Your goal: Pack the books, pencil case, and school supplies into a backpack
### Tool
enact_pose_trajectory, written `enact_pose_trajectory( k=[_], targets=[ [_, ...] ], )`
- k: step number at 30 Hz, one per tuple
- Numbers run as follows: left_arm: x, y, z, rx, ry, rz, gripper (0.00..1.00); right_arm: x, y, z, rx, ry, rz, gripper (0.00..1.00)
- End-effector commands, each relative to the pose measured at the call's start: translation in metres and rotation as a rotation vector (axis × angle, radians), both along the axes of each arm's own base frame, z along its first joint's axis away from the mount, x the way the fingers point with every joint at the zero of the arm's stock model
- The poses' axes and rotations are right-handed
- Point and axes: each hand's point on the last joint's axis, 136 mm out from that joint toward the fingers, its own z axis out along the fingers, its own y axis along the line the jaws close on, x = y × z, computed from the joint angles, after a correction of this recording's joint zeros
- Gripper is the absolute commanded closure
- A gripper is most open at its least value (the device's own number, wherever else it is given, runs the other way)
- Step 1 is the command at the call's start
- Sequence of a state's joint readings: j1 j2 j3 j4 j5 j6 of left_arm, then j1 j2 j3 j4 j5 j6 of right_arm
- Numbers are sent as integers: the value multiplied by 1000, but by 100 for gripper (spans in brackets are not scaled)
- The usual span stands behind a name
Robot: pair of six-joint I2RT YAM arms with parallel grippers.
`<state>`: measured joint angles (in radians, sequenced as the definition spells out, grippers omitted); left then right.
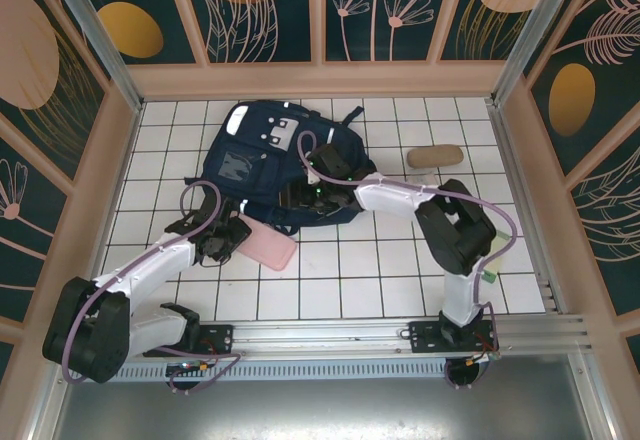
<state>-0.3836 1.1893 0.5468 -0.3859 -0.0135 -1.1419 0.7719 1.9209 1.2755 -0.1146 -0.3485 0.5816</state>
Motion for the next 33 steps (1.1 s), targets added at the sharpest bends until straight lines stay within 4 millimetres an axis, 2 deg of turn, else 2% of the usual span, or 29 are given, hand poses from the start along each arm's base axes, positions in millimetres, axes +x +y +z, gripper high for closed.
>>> enact_pose_trajectory(
  k=[1,4,7,10,12,14,18,24,27,29,33],
  targets=[
    [0,5,2,47,8,-16,44,25,6,-11,-26,-37,-14,31],
    [-1,4,-1,49,19,-26,44,44,4,-17,-43,-56,-32,31],
    [-2,4,-4,53,31,-32,45,51,7,-2,-41,-99,-20,31],
    [2,5,-5,70,27,-42,45,44,6,18,-46,-152,-5,31],
    [3,7,-7,94,31,-53,45,31,3,28,-46,-172,6,31],
    [3,11,-11,132,49,-62,47,14,2,28,-41,-164,31,32],
    [3,18,-17,184,75,-76,49,-23,1,5,-75,-106,80,34],
    [1,34,-11,291,85,-84,49,-54,-4,-23,-115,-53,93,37],
    [-4,47,-8,362,100,-81,50,-59,-2,-35,-114,-20,105,44],
    [-4,49,-6,373,90,-93,49,-56,-3,-42,-134,-27,110,44],
    [0,41,-1,344,45,-142,49,-24,-15,-55,-206,-57,53,52]
  ],
)
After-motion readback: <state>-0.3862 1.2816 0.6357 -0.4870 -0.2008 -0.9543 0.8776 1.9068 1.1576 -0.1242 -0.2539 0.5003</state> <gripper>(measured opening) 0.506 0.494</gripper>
